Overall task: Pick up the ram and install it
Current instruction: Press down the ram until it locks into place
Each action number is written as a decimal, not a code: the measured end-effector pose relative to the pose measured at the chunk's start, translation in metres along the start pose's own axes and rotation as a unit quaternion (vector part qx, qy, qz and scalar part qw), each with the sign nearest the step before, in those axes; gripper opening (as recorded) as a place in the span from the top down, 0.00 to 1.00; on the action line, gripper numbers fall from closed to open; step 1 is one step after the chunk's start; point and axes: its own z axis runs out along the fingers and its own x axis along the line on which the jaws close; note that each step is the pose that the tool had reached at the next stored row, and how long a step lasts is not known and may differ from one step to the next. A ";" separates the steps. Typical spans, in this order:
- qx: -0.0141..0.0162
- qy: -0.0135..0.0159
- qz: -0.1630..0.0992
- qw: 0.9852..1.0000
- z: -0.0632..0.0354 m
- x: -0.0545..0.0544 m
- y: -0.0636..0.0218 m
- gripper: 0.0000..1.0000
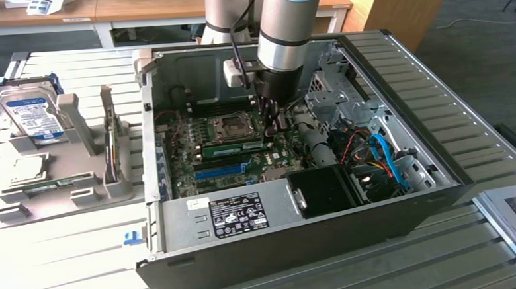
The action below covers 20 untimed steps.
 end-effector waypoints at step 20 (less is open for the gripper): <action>0.000 0.000 0.000 1.000 -0.0162 0.001 0.0004 0.90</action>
